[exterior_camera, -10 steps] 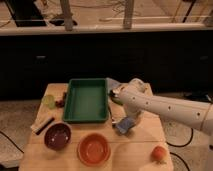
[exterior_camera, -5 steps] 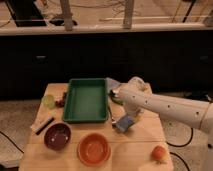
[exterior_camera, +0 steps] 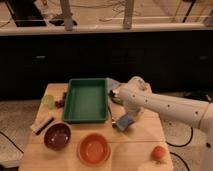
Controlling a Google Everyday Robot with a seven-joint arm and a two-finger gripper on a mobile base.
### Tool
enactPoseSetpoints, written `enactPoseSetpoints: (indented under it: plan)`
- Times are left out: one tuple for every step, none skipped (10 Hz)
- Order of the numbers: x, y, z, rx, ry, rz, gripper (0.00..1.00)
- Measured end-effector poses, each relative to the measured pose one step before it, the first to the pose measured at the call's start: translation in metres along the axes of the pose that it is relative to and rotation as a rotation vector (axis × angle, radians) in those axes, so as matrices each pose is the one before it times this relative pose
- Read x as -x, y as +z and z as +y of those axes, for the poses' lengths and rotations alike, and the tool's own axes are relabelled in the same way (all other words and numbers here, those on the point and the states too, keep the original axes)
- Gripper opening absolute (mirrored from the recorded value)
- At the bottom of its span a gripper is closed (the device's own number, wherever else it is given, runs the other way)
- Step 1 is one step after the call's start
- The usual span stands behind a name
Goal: Place sponge in tray
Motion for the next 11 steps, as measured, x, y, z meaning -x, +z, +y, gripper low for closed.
enactPoseSetpoints:
  plan:
    - [0.00301,0.00094,-0.00328,0.00068,0.0023,-0.00138,0.57]
    - [-0.00067,0.00155,-0.00177,-0.00287,0.00322,-0.00022,0.64]
    - [-0.00159,0.00051,0.00085,-0.00015,0.00409,-0.00017,0.64]
    - [0.0006,0.00043,-0.00202,-0.00133,-0.00039,-0.00132,0.6]
    - [0.00134,0.00022,-0.00466,-0.00928,0.00189,-0.00571,0.6]
    - [-0.00132,0.0009,0.00085,0.00082,0.00649,-0.00121,0.64]
    - [0.00016,0.00082,-0.00057,0.00064,0.00423,-0.00208,0.65]
    - [0.0029,0.00094,-0.00233,0.00016,0.00191,-0.00424,0.65]
    - [-0.0003,0.00349,0.00117,-0.00049,0.0039,-0.00419,0.69]
    - [-0.00316,0.00845,0.00318,-0.00182,0.00202,-0.0081,0.76]
    - [-0.00521,0.0104,0.00412,-0.00399,0.0023,-0.0089,0.8]
